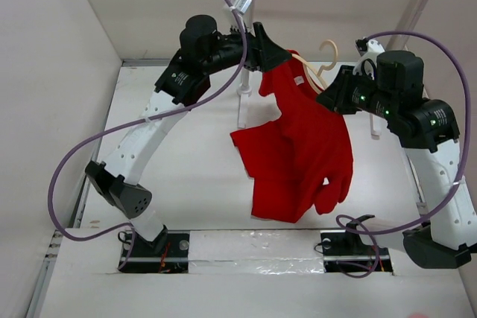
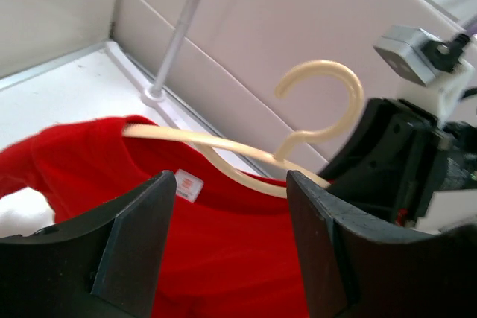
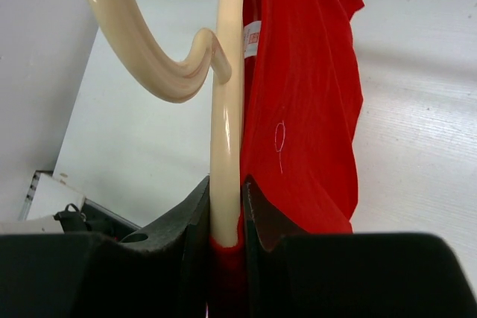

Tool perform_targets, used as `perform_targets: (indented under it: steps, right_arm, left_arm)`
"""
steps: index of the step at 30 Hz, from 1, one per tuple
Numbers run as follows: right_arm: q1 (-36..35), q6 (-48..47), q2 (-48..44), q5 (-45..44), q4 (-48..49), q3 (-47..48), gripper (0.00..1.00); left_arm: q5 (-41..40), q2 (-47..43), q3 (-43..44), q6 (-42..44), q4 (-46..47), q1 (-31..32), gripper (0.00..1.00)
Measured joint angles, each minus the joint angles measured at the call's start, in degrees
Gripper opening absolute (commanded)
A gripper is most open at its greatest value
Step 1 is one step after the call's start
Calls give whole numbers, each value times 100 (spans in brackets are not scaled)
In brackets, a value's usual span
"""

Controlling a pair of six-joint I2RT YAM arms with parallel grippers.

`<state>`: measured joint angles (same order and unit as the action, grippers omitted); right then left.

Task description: Place the t-shirt on the hanger

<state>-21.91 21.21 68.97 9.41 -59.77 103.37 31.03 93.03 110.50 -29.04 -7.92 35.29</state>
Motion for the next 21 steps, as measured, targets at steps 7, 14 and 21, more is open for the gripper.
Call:
perform_targets:
  steps: [7, 14, 21]
  right_arm:
    - [0, 0, -68, 205, 192, -94, 0]
    - [7, 4, -227, 328, 367, -313, 0]
    - [13, 0, -236, 341, 411, -459, 0]
  left_arm:
    - [-682, 658, 763, 332, -457, -15, 58]
    - [-1220, 1320, 1073, 468, -835, 94, 37]
    - [-1290, 1364, 1073, 551, -807, 225, 0]
